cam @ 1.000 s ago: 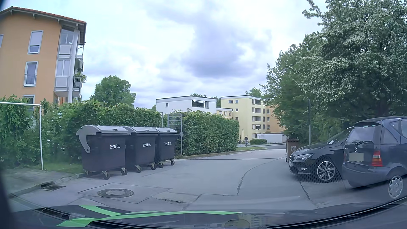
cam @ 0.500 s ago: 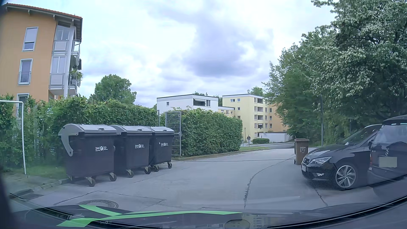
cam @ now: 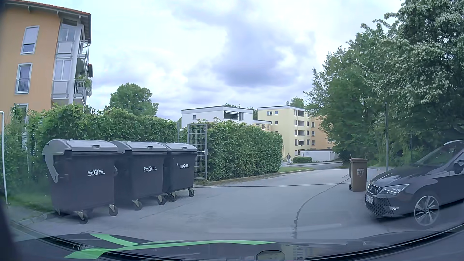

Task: Follow the waypoints while adhering to traffic rules and regulations

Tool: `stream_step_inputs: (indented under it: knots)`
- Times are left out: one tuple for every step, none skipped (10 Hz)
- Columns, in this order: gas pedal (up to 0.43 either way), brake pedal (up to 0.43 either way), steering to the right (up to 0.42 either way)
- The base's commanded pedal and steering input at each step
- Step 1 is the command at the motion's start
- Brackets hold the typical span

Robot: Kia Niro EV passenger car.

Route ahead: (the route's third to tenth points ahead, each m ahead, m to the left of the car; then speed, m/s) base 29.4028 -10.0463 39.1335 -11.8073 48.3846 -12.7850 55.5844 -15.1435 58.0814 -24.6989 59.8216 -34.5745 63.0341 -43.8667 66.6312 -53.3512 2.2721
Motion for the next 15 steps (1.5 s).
stream_step_inputs:
  knots:
    - [0.0,0.0,-0.021]
    - [0.0,0.0,-0.008]
    - [0.0,0.0,0.002]
    - [0.0,0.0,0.003]
    - [0.0,0.0,0.003]
    - [0.0,0.0,0.002]
    - [0.0,0.0,0.002]
    - [0.0,0.0,0.011]
    - [0.0,0.0,0.029]
    - [0.0,0.0,0.056]
    - [0.0,0.0,0.081]
    - [0.0,0.0,0.103]
    - [0.0,0.0,0.11]
    - [0.0,0.0,0.107]
    - [0.0,0.0,0.106]
